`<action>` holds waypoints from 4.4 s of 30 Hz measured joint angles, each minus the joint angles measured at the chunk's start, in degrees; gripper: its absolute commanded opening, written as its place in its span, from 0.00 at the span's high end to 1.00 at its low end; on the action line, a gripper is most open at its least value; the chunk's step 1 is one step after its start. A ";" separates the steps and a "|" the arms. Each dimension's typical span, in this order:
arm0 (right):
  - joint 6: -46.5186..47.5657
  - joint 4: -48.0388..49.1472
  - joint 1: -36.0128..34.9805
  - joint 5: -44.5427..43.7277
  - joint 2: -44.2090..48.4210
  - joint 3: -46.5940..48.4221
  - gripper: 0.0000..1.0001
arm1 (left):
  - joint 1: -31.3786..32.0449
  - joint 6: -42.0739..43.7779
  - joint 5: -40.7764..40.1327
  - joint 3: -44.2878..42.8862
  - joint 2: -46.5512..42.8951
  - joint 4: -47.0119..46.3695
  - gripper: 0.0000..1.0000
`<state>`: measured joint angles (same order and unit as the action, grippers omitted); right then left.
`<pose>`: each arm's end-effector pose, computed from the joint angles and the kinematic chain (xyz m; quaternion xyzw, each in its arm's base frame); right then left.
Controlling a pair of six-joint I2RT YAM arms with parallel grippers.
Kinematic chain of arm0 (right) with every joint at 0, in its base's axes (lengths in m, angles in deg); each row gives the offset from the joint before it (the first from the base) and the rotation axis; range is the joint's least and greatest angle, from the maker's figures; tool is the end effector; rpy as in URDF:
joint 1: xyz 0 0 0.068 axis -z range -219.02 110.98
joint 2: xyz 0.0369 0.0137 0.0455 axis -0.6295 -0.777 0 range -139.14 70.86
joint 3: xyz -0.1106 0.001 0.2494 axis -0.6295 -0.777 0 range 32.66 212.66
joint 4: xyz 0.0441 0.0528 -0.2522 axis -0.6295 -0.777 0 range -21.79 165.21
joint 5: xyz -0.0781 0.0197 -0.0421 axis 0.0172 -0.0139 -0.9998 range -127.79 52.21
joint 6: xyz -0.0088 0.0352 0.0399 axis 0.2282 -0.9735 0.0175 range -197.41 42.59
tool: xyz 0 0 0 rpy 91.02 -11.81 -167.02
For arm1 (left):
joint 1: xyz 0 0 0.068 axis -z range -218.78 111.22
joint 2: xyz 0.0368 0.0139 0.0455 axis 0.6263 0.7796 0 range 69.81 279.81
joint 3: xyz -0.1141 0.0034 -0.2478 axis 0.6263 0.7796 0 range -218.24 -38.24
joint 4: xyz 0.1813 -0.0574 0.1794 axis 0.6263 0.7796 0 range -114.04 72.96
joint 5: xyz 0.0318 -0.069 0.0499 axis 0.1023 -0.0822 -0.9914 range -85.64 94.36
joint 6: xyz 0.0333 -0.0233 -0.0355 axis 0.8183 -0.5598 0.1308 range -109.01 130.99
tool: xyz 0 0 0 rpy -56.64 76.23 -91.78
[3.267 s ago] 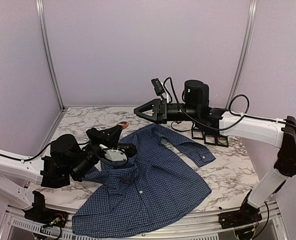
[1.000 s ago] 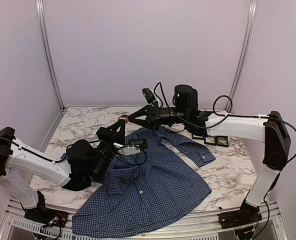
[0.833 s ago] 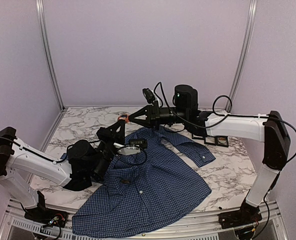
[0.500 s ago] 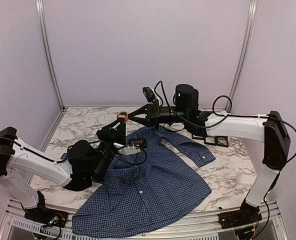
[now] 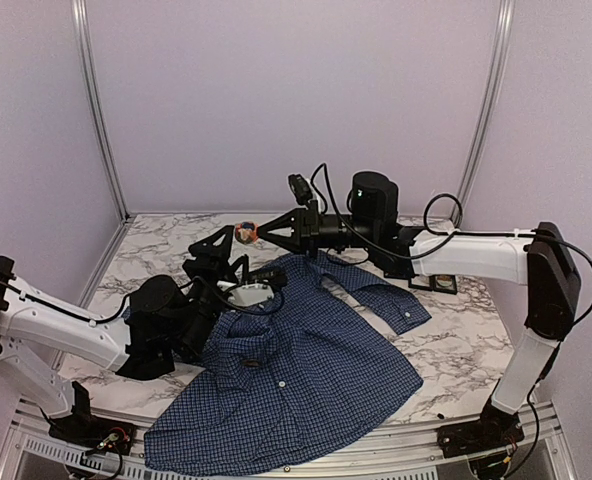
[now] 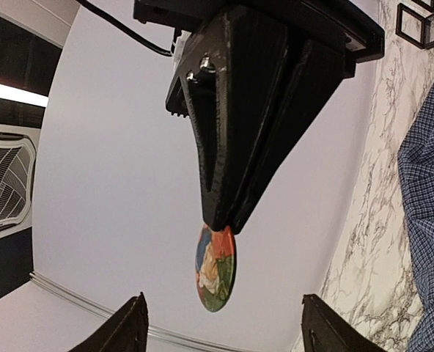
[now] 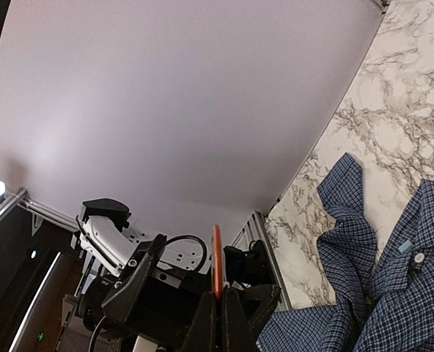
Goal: Remove the brooch from the garment
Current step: Place the brooch in the brooch box.
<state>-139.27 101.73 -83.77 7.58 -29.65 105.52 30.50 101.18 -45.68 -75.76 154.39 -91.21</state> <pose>0.2747 0.3080 0.3105 -0.1690 0.6916 0.6825 0.1652 0.1306 -0.2679 0.2712 0.4489 0.4337 0.3730 0.6865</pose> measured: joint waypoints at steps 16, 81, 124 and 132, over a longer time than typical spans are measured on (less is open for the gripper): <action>5.20 -1.77 0.07 -6.03 0.00 -3.10 1.00 | 1.33 -39.71 -3.61 -1.88 -15.37 30.62 0.03; 18.91 -0.90 52.81 -12.04 3.52 -36.92 1.00 | -13.51 -97.11 14.12 -8.39 -23.30 60.24 0.01; 20.15 2.14 52.81 -12.13 -6.14 -30.18 1.00 | -13.51 -97.94 14.75 -8.50 -22.95 61.09 0.01; 20.37 1.90 52.81 -12.28 -6.38 -29.49 0.96 | -13.51 -98.14 15.13 -8.61 -22.73 61.11 0.01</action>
<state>-118.90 103.63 -30.96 -4.71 -36.03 76.04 16.99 3.04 -30.55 -84.37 131.66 -30.10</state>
